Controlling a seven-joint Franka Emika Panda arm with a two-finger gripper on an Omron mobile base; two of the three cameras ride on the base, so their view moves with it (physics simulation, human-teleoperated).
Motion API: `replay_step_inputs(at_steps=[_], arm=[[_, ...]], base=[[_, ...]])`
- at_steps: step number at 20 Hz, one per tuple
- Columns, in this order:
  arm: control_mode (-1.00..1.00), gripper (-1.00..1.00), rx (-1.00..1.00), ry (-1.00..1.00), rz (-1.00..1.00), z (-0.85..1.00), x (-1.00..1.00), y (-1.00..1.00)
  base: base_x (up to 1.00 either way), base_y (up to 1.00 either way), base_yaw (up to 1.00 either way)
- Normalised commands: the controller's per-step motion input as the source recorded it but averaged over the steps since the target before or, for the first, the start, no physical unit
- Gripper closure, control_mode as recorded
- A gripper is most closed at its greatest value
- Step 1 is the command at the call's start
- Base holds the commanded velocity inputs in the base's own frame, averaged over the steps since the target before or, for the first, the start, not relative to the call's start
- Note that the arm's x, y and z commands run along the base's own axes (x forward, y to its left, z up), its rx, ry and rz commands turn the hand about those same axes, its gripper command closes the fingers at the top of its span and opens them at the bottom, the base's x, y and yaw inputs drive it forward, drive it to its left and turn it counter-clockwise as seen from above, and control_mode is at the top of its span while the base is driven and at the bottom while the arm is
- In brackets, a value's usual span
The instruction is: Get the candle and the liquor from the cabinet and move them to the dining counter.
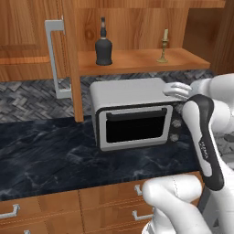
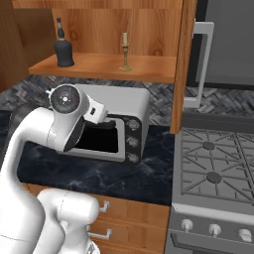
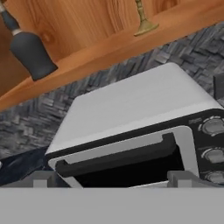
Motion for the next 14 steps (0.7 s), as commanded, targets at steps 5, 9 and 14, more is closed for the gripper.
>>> replay_step_inputs(at_steps=[5, 9, 14], arm=[[-1.00, -1.00, -0.11, 0.00, -0.05, 0.29, 0.73, -0.31], [-1.00, -1.00, -0.08, 0.00, -0.06, 0.19, 0.73, -0.26], [-1.00, -1.00, -0.01, -0.01, -0.02, -0.03, 0.31, -0.23]], base=[[0.00, 0.00, 0.00], [0.00, 0.00, 0.00], [0.00, 0.00, 0.00]])
